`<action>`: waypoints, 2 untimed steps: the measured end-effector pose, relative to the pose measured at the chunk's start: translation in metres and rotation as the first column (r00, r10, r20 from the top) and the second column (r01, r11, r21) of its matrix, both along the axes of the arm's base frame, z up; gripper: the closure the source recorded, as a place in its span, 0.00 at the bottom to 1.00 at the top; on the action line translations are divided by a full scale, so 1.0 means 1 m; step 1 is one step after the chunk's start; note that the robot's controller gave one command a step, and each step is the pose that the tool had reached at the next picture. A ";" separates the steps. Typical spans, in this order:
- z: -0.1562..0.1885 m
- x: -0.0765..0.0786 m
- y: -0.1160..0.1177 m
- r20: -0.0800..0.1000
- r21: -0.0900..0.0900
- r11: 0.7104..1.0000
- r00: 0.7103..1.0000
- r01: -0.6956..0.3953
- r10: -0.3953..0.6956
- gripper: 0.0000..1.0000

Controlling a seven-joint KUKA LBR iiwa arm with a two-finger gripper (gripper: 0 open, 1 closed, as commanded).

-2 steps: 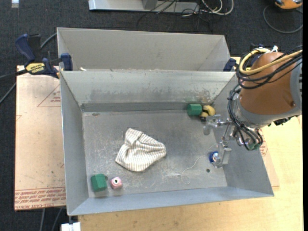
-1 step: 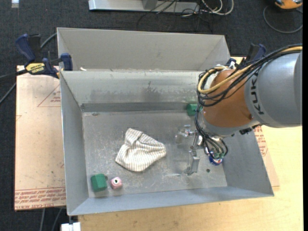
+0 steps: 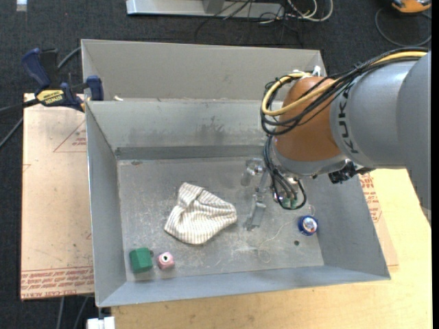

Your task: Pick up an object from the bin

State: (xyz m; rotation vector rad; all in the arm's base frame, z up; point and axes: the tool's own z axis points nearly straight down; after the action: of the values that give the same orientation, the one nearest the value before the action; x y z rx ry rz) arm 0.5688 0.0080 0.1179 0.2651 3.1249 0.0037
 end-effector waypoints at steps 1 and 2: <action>-0.041 -0.047 0.029 -0.007 0.002 0.956 0.956 -0.294 0.294 0.00; -0.045 0.000 0.079 0.007 0.002 0.996 0.996 -0.091 0.091 0.00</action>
Offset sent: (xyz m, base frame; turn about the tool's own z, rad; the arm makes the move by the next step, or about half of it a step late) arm -0.0028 0.0751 -0.0450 -0.0875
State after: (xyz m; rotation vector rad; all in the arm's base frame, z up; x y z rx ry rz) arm 0.5686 0.0865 0.0734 0.1218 3.1269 0.0085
